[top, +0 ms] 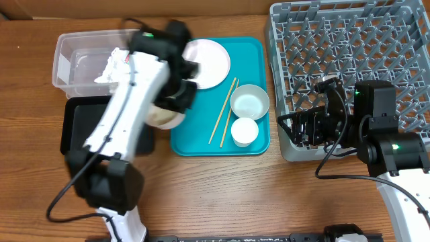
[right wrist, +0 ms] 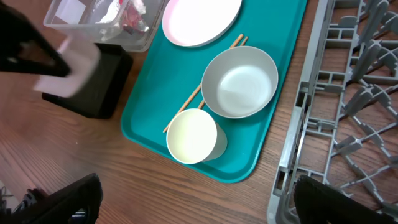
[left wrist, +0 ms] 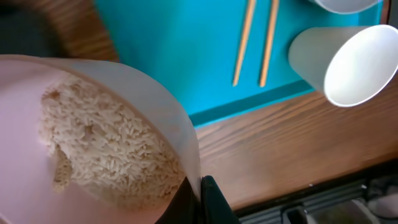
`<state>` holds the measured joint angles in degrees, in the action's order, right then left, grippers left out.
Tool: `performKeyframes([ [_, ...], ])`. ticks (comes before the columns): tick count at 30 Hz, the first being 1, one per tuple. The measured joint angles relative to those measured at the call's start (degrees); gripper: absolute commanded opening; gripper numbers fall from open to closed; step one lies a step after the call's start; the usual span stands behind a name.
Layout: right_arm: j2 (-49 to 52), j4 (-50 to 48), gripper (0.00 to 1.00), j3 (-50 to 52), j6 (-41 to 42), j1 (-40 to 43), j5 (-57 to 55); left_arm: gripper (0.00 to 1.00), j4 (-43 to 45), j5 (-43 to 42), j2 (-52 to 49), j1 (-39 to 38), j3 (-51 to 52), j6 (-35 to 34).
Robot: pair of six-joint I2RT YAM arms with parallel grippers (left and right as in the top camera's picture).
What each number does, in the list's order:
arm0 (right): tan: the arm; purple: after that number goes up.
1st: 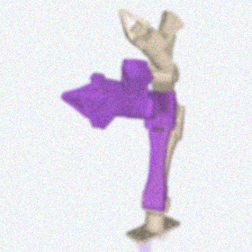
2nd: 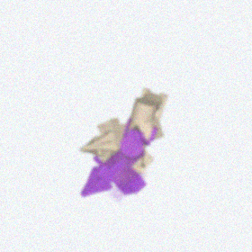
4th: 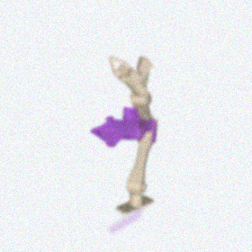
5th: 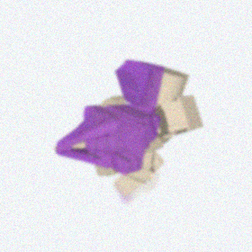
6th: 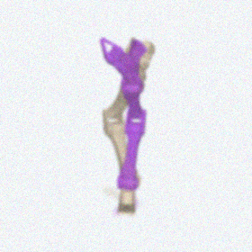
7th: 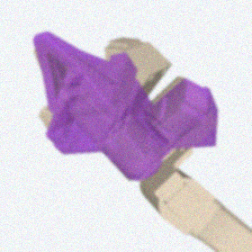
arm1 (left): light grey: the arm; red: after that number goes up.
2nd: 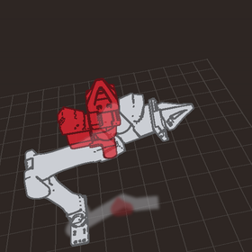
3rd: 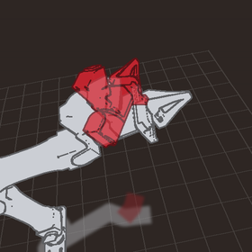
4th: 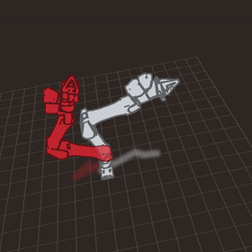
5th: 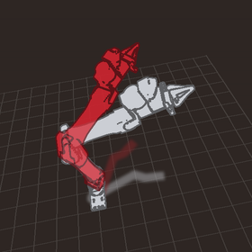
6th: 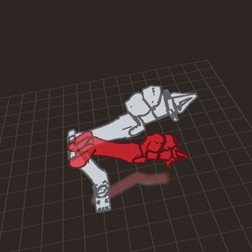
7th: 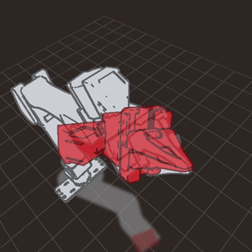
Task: Sort waste into correct bins and load items into the dishwasher
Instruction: 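Move the bowl over the black tray and tip the rice out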
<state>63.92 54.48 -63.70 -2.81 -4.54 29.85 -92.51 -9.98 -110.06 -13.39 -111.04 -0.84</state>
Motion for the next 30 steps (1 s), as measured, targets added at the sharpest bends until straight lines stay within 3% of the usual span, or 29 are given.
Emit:
performKeyframes([
  [9,0.0,0.11,1.0,0.0,0.02,0.0,0.0,0.04,-0.28,-16.5,2.51,17.2,2.67,13.77],
  [17,0.0,0.33,1.0,0.0,0.0,0.0,-0.02,0.04,8.48,-32.65,2.71,28.55,19.39,26.49],
  [30,0.0,0.39,1.0,0.0,0.0,0.0,0.0,0.04,18.29,-54.21,2.71,48.33,39.32,36.61],
])
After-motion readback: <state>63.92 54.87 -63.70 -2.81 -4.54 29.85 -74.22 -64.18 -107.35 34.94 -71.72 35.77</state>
